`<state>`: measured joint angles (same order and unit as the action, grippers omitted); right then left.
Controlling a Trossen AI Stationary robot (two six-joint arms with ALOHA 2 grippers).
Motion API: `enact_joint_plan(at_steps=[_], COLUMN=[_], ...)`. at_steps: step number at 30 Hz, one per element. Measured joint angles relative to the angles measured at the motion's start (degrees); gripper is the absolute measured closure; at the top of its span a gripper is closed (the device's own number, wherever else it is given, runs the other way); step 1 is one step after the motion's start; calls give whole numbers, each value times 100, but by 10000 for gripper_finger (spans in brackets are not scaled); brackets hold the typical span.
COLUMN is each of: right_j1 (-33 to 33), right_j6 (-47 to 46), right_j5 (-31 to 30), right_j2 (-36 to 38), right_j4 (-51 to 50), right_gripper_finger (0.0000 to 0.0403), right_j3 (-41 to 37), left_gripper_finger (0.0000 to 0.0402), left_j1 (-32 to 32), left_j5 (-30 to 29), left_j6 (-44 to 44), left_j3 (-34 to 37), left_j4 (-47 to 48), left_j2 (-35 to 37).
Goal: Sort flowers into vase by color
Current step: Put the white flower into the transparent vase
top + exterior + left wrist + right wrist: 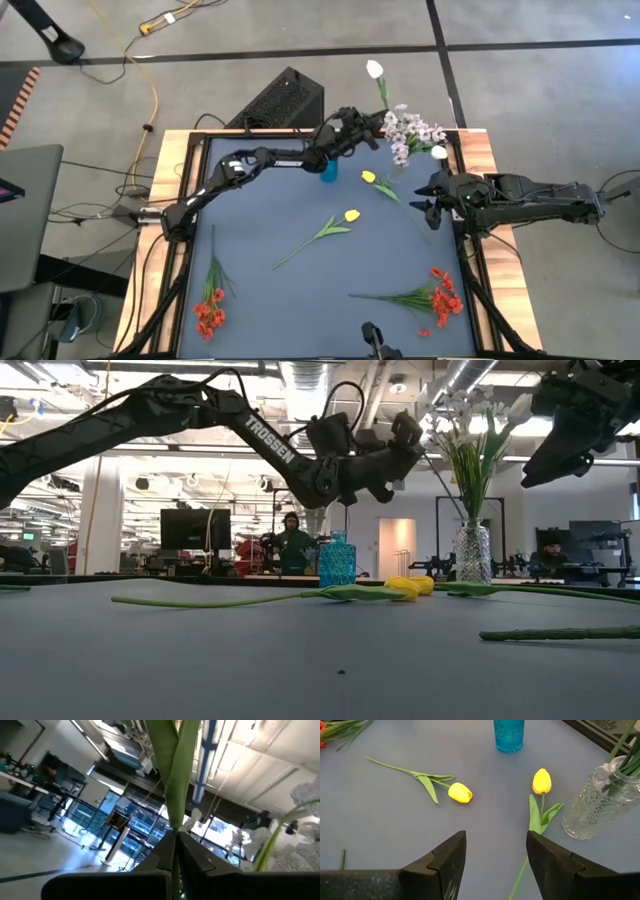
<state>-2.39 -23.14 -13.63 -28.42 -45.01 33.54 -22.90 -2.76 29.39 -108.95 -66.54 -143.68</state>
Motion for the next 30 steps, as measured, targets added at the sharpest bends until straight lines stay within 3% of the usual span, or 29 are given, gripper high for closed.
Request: enact_joint_plan(at_steps=[14,30], right_j1=[0,0], right_j6=[-4,-4], right_j5=[0,0], right_j2=[0,0], right_j4=[2,2], right_gripper_finger=[168,168], right_j3=[0,0], left_gripper_finger=[401,401], left_j1=[3,201], left_j5=[-246,-529], left_j6=[106,-636], left_j3=[0,0], left_j4=[-12,-1], left_j2=[0,0])
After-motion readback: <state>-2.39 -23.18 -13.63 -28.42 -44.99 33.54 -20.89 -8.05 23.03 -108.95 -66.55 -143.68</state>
